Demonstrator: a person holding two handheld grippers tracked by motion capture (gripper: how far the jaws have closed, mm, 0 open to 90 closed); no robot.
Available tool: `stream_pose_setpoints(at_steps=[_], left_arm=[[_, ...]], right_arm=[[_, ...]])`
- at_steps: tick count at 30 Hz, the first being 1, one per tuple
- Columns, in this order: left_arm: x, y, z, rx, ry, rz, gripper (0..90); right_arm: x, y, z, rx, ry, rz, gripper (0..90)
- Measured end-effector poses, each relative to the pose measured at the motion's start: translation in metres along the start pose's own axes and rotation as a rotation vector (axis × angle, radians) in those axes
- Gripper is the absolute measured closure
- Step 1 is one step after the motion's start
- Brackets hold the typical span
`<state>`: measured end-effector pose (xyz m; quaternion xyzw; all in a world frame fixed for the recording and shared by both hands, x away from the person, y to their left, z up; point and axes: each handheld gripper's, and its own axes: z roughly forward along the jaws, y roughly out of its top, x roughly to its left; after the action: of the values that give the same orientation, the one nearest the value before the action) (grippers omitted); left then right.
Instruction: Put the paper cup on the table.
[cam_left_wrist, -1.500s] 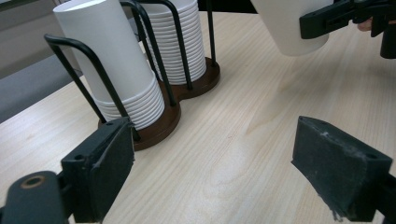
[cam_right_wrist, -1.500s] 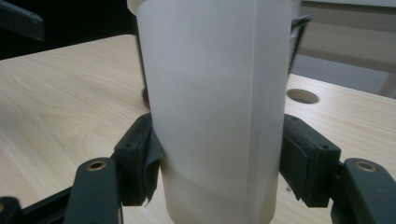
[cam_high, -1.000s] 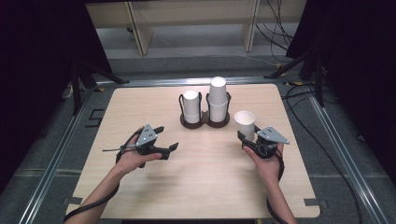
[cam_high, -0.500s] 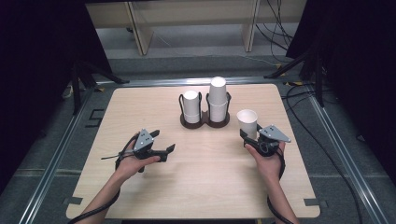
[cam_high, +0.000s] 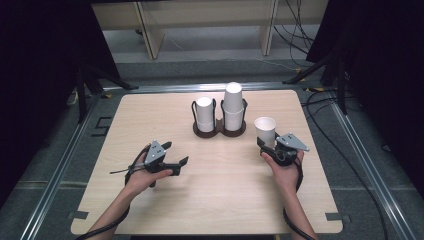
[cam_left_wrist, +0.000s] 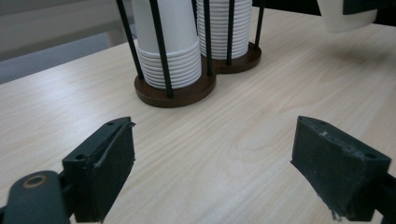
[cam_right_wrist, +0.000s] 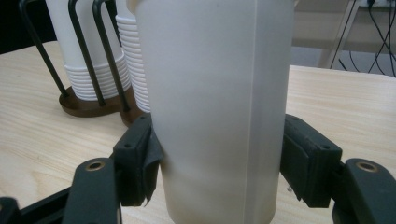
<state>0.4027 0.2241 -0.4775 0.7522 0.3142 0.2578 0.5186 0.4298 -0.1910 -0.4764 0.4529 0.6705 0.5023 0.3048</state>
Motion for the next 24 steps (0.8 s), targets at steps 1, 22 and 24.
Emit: stream_pose_setpoints(at_steps=[1,22,24], left_arm=[[0.0,0.0,-0.001,0.013,0.006,0.0,12.6],[-0.001,-0.003,0.002,0.025,0.007,0.01,12.8],[-0.001,-0.004,0.003,0.012,0.003,0.008,12.8]], right_arm=[[-0.001,0.001,0.001,0.004,0.009,-0.015,35.2],[-0.013,0.006,0.028,0.13,-0.048,-0.01,35.2],[-0.011,0.005,0.029,0.152,-0.063,0.015,35.2]])
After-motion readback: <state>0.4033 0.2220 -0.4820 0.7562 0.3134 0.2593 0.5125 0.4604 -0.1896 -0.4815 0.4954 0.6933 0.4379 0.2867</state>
